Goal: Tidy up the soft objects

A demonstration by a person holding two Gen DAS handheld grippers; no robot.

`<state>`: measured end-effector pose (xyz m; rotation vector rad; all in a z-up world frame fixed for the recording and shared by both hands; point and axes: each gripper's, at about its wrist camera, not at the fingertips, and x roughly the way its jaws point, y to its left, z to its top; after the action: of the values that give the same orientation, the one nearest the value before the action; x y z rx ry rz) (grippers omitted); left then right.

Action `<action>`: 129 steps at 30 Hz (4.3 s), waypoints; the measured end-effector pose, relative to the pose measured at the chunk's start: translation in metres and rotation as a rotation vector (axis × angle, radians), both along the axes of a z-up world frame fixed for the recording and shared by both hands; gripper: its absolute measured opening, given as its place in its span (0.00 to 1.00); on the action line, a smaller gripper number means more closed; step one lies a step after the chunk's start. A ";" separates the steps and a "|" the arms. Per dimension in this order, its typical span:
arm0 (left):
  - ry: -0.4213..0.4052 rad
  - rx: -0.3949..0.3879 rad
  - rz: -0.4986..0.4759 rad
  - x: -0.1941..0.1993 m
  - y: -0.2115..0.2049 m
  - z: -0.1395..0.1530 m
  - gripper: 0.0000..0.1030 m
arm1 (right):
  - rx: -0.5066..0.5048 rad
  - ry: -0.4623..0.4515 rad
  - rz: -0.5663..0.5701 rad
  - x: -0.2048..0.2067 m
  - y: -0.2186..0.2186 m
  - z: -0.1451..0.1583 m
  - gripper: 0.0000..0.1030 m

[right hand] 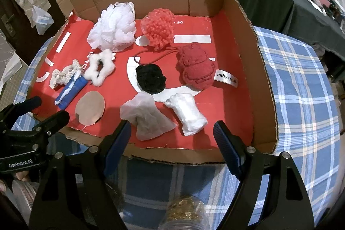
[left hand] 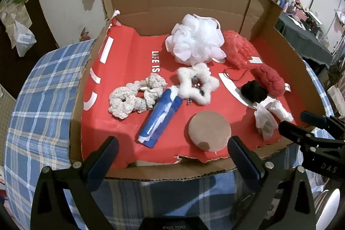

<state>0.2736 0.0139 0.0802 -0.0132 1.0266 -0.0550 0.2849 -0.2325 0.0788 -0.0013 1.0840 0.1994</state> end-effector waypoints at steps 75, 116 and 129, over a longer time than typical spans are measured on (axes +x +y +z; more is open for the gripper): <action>-0.034 0.015 -0.026 -0.004 -0.008 0.001 1.00 | -0.015 -0.030 -0.005 -0.002 -0.001 0.003 0.76; -0.275 -0.055 -0.005 -0.215 -0.004 -0.007 1.00 | 0.072 -0.288 -0.037 -0.214 -0.028 -0.007 0.98; -0.179 0.011 0.009 -0.189 -0.020 -0.059 1.00 | -0.048 -0.236 -0.059 -0.196 -0.020 -0.051 0.98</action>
<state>0.0845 -0.0062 0.0213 -0.0025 0.8476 -0.0418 0.0888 -0.2525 0.0277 -0.0355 0.8523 0.1167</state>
